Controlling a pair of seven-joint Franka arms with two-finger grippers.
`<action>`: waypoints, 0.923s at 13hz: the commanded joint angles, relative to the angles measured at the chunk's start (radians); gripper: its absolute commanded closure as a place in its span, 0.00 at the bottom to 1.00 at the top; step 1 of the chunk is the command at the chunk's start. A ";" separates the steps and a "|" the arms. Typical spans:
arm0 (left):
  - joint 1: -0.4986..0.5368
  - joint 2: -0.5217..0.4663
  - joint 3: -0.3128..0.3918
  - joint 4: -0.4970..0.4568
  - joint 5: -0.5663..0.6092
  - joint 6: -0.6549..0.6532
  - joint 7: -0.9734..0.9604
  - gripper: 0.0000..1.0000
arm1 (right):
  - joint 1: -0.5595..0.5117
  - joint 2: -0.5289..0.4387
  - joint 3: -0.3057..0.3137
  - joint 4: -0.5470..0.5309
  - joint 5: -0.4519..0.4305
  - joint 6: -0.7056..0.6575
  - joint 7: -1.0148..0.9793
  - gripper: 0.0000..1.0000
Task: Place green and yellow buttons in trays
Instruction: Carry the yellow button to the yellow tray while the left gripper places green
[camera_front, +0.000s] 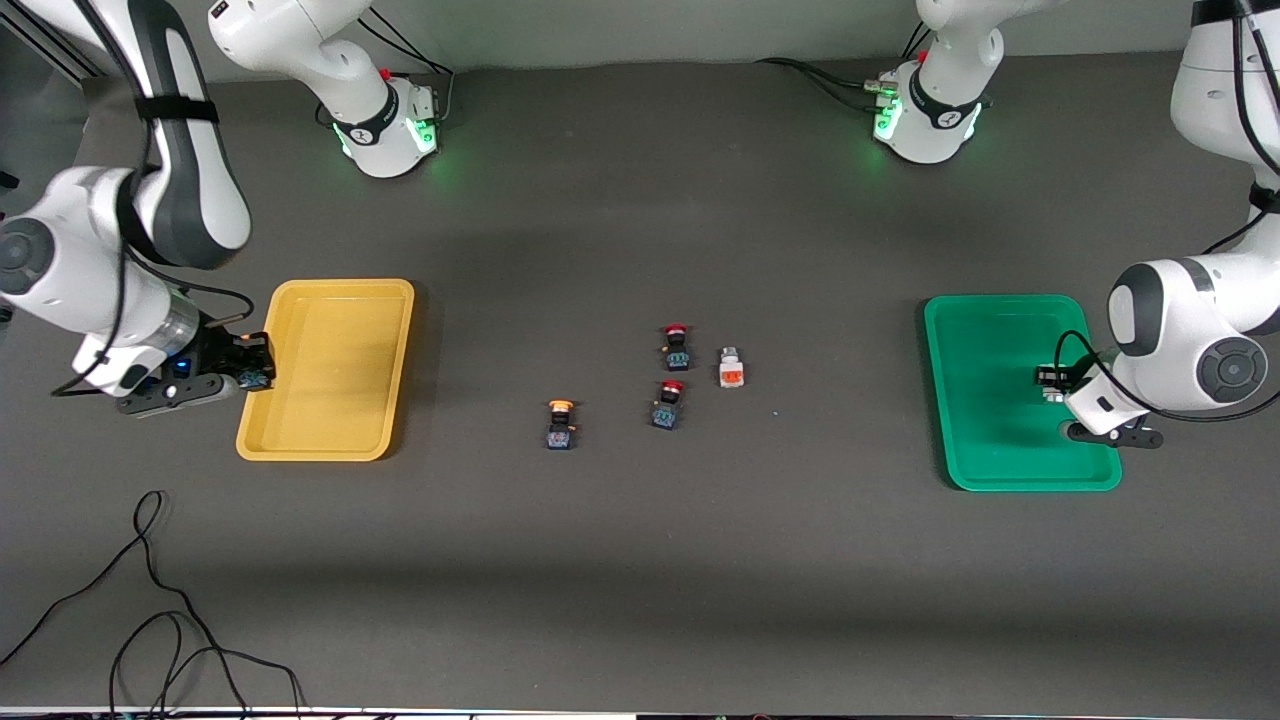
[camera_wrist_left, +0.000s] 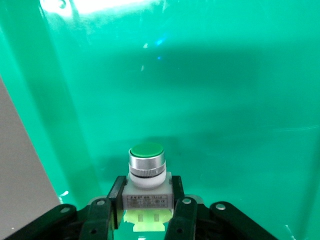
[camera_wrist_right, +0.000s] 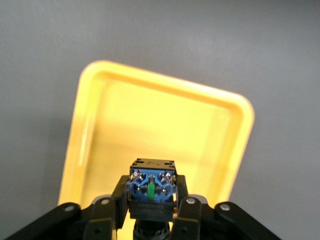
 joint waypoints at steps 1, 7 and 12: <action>0.005 -0.002 -0.004 -0.013 0.016 0.034 -0.024 0.16 | 0.018 0.152 0.001 -0.059 0.192 0.147 -0.162 0.69; -0.031 -0.167 -0.036 0.024 0.004 -0.183 -0.021 0.00 | -0.023 0.275 0.001 -0.050 0.415 0.187 -0.363 0.55; -0.081 -0.223 -0.127 0.287 -0.149 -0.599 -0.103 0.04 | -0.031 0.254 -0.011 0.062 0.414 0.049 -0.327 0.00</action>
